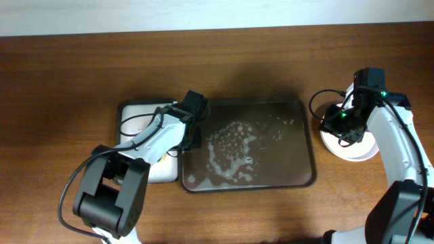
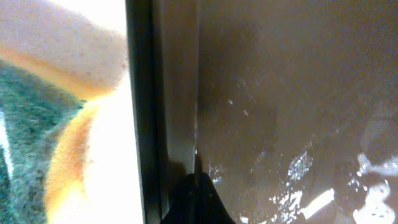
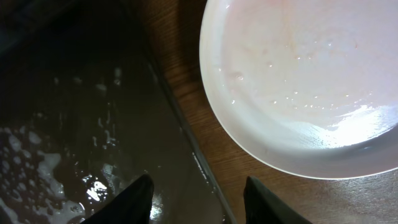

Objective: Clean dirty plates on tray and stack at the side

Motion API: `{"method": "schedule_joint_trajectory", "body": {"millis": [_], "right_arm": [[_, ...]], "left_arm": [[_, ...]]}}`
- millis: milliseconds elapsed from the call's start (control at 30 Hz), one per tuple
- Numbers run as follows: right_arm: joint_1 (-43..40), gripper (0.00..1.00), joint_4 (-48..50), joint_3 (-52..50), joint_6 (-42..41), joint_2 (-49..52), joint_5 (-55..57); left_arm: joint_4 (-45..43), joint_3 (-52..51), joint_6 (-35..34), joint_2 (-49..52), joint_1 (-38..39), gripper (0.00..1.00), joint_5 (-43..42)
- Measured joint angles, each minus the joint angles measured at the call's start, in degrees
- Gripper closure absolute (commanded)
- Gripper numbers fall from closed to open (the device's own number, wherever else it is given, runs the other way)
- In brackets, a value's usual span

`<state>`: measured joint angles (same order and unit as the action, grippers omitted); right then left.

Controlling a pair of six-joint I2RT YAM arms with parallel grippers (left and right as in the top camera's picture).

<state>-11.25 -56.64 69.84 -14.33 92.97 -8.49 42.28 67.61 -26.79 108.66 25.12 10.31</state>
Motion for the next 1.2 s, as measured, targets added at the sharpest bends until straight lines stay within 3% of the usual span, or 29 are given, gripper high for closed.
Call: {"method": "schedule_joint_trajectory", "body": {"millis": [633, 767, 967, 1000, 1033, 1067, 1200], "right_arm": [[0.00, 0.51, -0.15, 0.00, 0.02, 0.00, 0.00], [0.00, 0.50, -0.15, 0.00, 0.02, 0.00, 0.00], [0.00, 0.29, -0.17, 0.00, 0.26, 0.00, -0.79], [0.00, 0.13, -0.20, 0.00, 0.39, 0.00, -1.57], [0.04, 0.01, -0.17, -0.02, 1.09, 0.00, -2.45], [0.50, 0.01, -0.17, 0.00, 2.16, 0.00, -3.43], [5.86, 0.01, -1.90, -0.02, 4.13, 0.00, -4.07]], "left_arm": [[1.22, 0.00, -1.60, 0.00, -6.08, 0.99, 4.11], [1.20, 0.00, -1.79, 0.00, -6.40, 0.86, 4.11], [2.67, 5.11, 3.91, 0.00, -6.62, 0.69, -0.04], [3.45, 7.28, 4.72, -0.02, -6.62, 0.57, -0.52], [3.82, 9.09, 5.01, -0.13, -6.60, 0.26, -0.92], [4.63, 11.32, 5.88, -0.87, -6.62, 0.00, -1.27], [7.56, 12.76, 6.27, -5.68, -7.39, 0.01, -3.21]]}}
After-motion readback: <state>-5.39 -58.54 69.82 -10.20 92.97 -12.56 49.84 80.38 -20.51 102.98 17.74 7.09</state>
